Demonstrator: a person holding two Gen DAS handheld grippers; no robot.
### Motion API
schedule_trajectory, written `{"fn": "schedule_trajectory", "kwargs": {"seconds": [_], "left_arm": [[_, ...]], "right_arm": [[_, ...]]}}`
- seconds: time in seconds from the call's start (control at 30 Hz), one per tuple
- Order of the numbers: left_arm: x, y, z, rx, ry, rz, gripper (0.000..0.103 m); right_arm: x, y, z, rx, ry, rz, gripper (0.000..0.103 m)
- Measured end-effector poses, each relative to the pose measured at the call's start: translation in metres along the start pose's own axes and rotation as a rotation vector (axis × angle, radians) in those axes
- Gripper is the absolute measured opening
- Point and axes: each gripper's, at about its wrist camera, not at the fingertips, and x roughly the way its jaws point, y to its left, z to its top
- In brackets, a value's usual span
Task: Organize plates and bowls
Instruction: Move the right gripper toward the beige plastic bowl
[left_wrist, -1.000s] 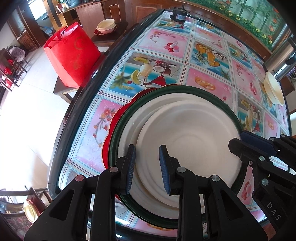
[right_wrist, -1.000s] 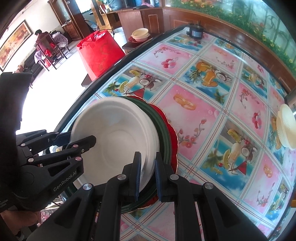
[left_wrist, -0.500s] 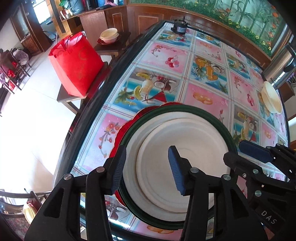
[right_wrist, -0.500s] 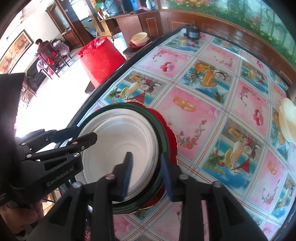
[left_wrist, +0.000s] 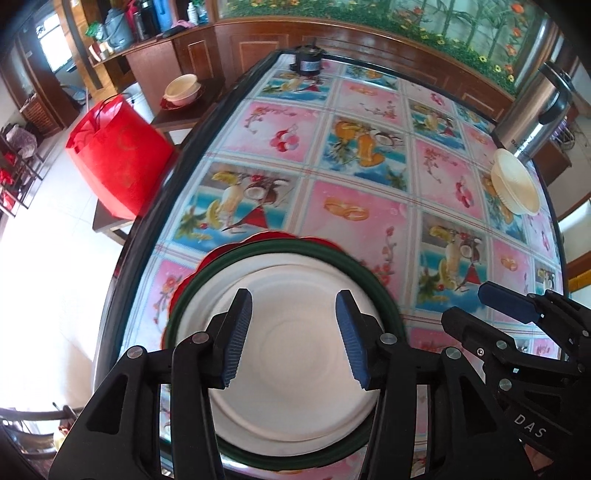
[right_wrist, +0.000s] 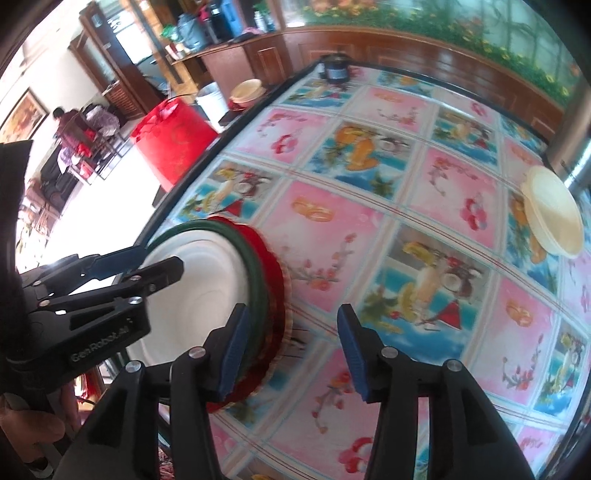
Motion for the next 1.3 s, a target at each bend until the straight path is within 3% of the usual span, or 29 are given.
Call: {"fn": "schedule_trajectory", "kwargs": {"seconds": [0.8, 1.3], "left_arm": [[0.041, -0.176, 0.037, 0.216, 0.031, -0.087, 0.047], [0.084, -0.273, 0.088, 0.266, 0.017, -0.088, 0.047]], "right_arm": [[-0.031, -0.178, -0.035, 0.268, -0.012, -0.122, 0.054], [-0.045, -0.294, -0.019, 0.363, -0.072, -0.189, 0.059]]}}
